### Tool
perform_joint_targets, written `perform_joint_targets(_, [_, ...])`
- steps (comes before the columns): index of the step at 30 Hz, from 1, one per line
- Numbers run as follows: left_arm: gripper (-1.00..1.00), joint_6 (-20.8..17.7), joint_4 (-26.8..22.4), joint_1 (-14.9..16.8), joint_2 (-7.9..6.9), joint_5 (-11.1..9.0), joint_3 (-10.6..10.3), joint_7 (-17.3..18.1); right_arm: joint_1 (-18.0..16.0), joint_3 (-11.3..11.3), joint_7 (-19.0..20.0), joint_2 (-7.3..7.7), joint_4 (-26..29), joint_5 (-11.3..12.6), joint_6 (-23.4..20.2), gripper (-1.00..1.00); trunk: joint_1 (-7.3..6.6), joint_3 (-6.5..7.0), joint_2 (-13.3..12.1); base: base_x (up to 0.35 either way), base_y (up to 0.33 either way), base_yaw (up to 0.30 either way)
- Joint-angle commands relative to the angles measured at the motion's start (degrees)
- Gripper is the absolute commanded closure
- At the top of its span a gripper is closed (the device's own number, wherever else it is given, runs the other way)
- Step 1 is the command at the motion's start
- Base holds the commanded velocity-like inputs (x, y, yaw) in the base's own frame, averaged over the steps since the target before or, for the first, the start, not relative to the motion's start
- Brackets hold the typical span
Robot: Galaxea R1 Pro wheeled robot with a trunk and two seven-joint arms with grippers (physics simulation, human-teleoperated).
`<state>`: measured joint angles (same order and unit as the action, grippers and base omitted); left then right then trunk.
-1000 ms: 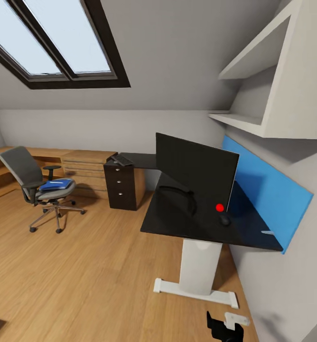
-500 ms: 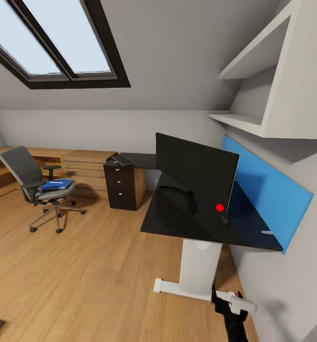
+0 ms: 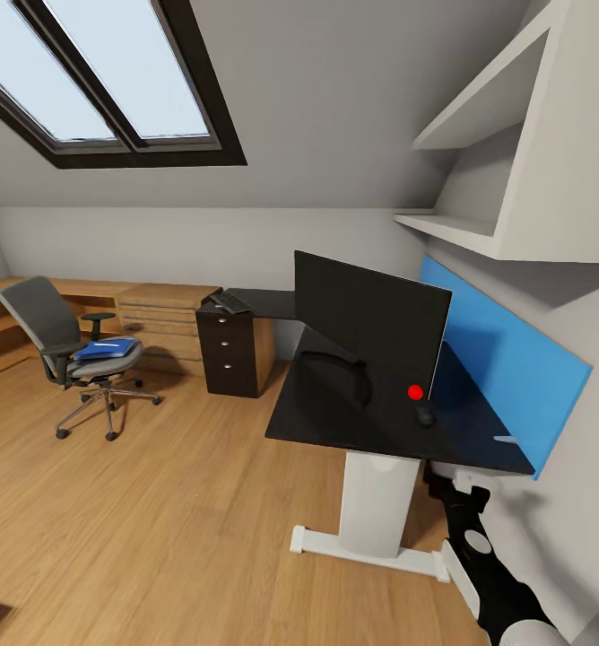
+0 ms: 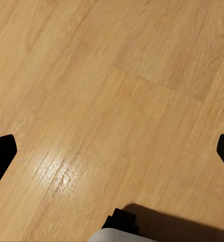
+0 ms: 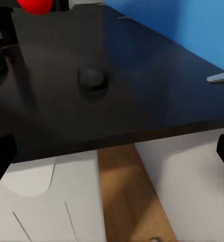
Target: In the bedroom, organize the workspace by keeping the computer under the desk, ensuring the monitor is on the desk, placing the keyboard on the desk next to the monitor, placing the mouse on the desk next to the keyboard, moving the folder from the swivel chair onto the desk next to the mouse, stacking the notebook on top of the folder with the pen on top of the notebook, and positioning the swivel chair next to the desk.
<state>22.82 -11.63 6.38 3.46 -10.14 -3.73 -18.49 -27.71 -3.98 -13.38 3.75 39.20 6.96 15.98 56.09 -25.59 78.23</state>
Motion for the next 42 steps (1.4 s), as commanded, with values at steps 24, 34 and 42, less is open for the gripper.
perform_joint_targets(24, [-1.0,0.37,0.03,0.04,-0.03,-0.37,-0.54,-0.23,-6.1,0.26,-0.25,0.47,-18.84,-6.59,5.94,-1.0,0.0,-0.06,0.03,0.056,0.0,0.0])
perform_joint_targets(34, [-1.0,0.3,0.03,0.04,0.01,-0.37,-0.57,-0.23,-6.12,0.36,-0.19,0.65,-19.09,-6.86,6.33,-1.0,0.0,-0.06,0.03,0.272,0.0,0.0])
perform_joint_targets(42, [-1.0,0.32,0.03,0.04,0.05,-0.32,-0.57,-0.23,-6.12,0.34,-0.16,0.85,-19.26,-6.92,6.34,-1.0,0.0,-0.06,0.03,0.258,0.0,0.0])
